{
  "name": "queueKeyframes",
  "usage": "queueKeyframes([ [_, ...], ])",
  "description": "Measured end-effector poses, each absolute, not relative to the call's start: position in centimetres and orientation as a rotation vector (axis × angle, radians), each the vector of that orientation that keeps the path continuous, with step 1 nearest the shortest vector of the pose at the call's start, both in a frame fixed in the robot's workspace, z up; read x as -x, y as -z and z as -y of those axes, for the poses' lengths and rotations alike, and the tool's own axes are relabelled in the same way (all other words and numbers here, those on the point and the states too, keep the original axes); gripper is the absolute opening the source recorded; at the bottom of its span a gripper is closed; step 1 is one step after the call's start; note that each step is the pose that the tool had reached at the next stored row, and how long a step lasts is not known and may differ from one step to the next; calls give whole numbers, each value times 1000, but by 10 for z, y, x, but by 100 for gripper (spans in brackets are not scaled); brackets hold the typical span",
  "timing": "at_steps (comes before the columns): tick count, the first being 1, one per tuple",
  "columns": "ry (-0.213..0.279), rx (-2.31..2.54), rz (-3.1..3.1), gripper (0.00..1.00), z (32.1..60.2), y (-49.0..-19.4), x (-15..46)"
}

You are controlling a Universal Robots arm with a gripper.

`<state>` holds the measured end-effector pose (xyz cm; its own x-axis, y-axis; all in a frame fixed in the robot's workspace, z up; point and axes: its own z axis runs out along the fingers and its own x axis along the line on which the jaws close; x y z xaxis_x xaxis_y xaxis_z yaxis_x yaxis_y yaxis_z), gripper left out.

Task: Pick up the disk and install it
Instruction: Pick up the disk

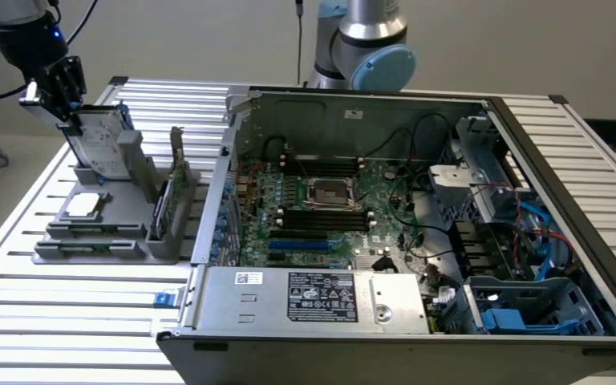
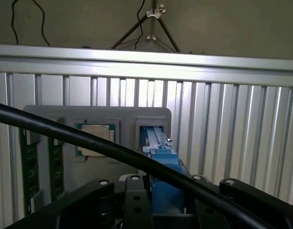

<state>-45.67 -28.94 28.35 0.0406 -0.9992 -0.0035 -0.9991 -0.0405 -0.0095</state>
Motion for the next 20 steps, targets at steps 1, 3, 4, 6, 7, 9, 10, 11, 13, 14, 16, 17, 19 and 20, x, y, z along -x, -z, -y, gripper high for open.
queueKeyframes([
  [1,5,2260,-2170,34,289,-283,457],
  [3,3,2260,-2170,33,289,-283,457],
  [4,3,2261,-2170,33,290,-283,457],
  [6,1,2261,-2170,33,289,-283,457],
  [7,0,2261,-2171,33,289,-283,457],
  [9,-1,2261,-2170,33,290,-283,457],
  [10,-2,2261,-2170,33,290,-283,457],
  [11,-2,2260,-2170,33,290,-283,457],
  [13,-3,2260,-2170,33,290,-283,457],
  [14,-4,2260,-2169,33,291,-283,457],
  [16,-5,2259,-2169,33,292,-283,457],
  [17,-5,2259,-2168,33,293,-283,457],
  [19,-6,2259,-2168,33,294,-283,457],
  [20,-6,2258,-2168,33,294,-283,457],
])
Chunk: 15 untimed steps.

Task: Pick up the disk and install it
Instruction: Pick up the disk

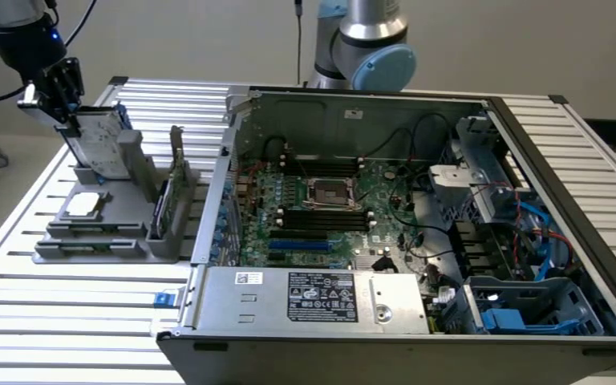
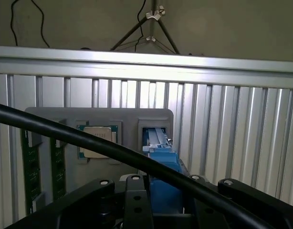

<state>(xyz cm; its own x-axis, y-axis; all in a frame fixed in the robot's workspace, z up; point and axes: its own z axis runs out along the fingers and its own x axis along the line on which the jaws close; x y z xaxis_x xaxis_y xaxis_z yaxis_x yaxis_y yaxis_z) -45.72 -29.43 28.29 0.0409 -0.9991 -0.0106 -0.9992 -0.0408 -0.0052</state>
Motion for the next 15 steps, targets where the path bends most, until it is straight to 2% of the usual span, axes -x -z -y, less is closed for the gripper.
queueKeyframes([
  [15,-15,2254,-2164,33,295,-283,457],
])
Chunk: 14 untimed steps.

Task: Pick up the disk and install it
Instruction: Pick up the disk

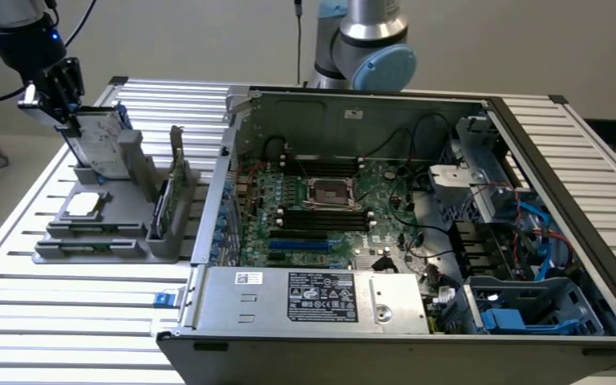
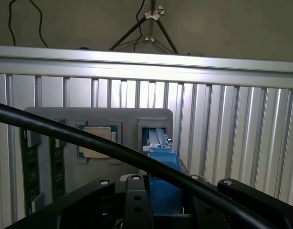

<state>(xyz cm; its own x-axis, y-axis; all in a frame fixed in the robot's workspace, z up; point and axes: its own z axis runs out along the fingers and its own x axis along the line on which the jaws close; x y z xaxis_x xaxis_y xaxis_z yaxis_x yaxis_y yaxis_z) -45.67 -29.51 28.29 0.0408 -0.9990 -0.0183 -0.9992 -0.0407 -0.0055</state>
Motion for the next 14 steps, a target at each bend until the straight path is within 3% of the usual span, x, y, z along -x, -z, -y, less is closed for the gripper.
queueKeyframes([
  [14,-18,2252,-2162,33,295,-291,452],
])
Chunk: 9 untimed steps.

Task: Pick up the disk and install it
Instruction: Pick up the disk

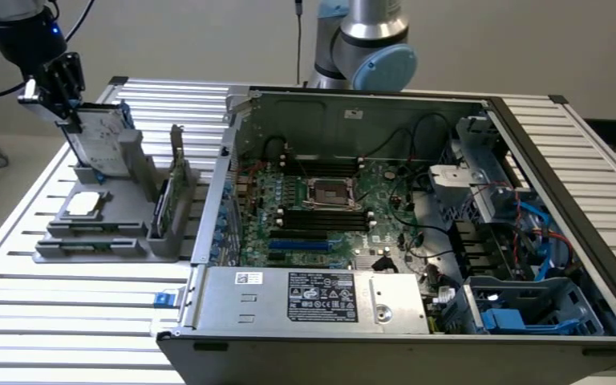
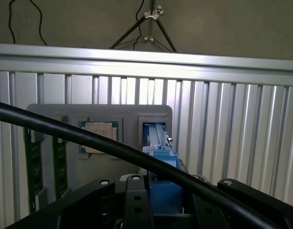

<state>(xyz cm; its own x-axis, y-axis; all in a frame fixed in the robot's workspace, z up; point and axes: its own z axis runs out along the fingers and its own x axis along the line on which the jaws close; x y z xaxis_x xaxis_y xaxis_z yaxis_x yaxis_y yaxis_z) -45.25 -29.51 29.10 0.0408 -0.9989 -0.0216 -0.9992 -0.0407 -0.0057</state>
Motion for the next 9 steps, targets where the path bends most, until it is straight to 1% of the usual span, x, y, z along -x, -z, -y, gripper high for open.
queueKeyframes([
  [9,-20,2252,-2162,33,301,-291,452],
])
